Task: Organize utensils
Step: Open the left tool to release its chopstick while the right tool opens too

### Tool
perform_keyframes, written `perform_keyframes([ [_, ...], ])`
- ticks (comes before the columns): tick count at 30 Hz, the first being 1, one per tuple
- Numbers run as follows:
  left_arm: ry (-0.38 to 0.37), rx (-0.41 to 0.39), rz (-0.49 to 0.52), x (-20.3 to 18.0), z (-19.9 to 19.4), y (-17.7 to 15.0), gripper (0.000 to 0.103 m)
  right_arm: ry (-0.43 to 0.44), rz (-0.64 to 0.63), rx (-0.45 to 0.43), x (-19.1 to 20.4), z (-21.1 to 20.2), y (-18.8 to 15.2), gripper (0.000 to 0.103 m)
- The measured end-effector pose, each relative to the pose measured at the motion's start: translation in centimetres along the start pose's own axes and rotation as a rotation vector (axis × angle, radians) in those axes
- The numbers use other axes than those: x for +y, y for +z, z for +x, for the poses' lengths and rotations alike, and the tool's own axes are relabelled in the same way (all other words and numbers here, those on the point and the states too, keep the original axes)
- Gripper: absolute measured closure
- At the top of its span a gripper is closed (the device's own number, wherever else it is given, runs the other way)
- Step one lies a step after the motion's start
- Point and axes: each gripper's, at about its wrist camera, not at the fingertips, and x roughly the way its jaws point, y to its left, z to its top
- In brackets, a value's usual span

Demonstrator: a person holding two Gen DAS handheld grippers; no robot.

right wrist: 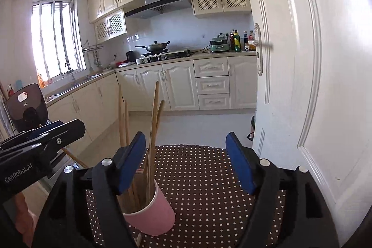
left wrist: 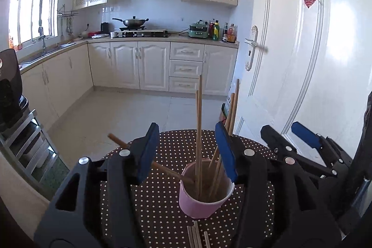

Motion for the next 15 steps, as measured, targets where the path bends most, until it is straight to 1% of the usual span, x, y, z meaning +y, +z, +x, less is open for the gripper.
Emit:
perform_keyframes([
  [7,0.008,0.006,-0.010,0.3,-1.4,-0.5,0.052,-0.010,-0.006,-0.026,0.2,-2.2,0.1,0.019],
  [11,0.023,0.000,-0.012,0.4,-2.6,-1.2,0.049,-0.016,-0.029,-0.043,0.9,-3.7,-0.1,0.009],
  [15,0.029,-0.005,-0.021,1.1,-4.0,-2.1,0.042,-0.010,-0.053,-0.042,1.6,-5.1,-0.6,0.008],
])
